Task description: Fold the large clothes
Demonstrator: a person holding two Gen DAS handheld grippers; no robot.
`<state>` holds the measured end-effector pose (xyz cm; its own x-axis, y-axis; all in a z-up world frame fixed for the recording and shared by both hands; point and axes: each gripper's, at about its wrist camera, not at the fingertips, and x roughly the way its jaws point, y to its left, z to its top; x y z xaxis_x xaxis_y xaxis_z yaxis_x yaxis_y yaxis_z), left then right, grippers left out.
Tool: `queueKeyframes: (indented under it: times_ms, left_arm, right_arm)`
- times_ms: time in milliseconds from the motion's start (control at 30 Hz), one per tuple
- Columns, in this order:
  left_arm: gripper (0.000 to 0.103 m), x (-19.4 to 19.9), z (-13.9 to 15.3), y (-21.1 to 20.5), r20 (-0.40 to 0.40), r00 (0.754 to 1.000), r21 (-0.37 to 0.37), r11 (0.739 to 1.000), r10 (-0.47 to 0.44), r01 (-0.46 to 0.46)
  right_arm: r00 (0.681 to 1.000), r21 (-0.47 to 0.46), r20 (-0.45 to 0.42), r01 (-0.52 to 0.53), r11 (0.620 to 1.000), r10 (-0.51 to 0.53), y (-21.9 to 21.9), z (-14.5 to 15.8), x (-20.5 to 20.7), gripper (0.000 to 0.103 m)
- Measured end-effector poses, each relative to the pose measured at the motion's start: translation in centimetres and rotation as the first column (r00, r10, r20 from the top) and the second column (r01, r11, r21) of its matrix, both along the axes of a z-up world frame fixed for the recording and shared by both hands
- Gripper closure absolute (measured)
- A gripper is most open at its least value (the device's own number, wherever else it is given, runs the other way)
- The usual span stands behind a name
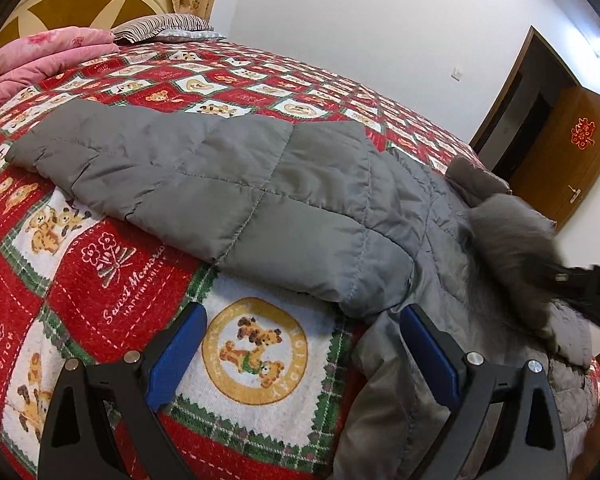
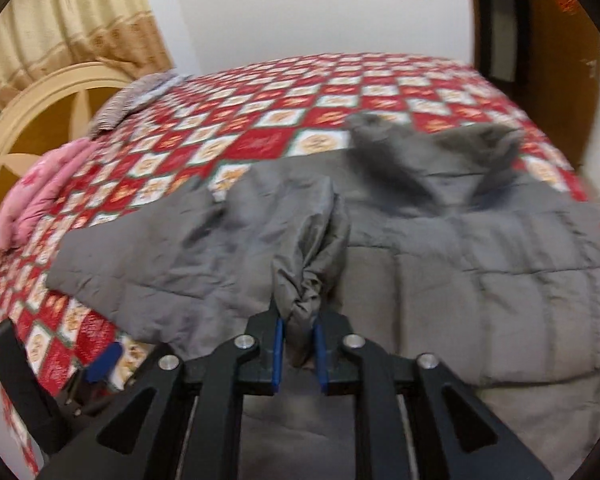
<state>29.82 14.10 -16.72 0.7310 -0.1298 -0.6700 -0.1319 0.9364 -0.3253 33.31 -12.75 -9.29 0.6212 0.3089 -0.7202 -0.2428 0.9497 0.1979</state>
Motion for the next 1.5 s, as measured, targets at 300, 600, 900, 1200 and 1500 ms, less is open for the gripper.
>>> queueKeyframes:
  times_ms: [300,600,900,1200,1500]
  left_arm:
    - [0.005,0.0,0.0,0.2,0.002,1.000,-0.008,1.000,-0.003,0.003]
    - [0.005,0.3,0.3,-0.3,-0.022,1.000,0.023,1.000,0.001,-0.001]
    - [0.005,2.1,8.3,-6.7,0.039,0.995,0.208,0.974,-0.097,0.087]
    - [0.005,5.7,4.7,-11.2,-0.048,0.998,0.362,0.931,-0.033,0.048]
    - [0.003,6.5,0.4,-11.7,-0.134,0.991,0.391,0.919,0.008,0.046]
  right_arm:
    - [0.994,0.107,0.106,-0.025,0.994,0.014,-2.7,4.2,-2.4,0.052]
    - [0.861,-0.105,0.120,0.506,0.856,-0.495,-18.2,0.6,-0.9,0.062]
    - [0.848,-0.149,0.026,0.527,0.837,-0.529,-18.2,-4.9,-0.5,0.064]
    - [0.812,-0.051,0.089,0.581,0.812,-0.576,-16.7,-2.3,-0.2,0.064]
    - [0.826,-0.093,0.036,0.563,0.821,-0.562,-16.6,-6.0,0.6,0.053]
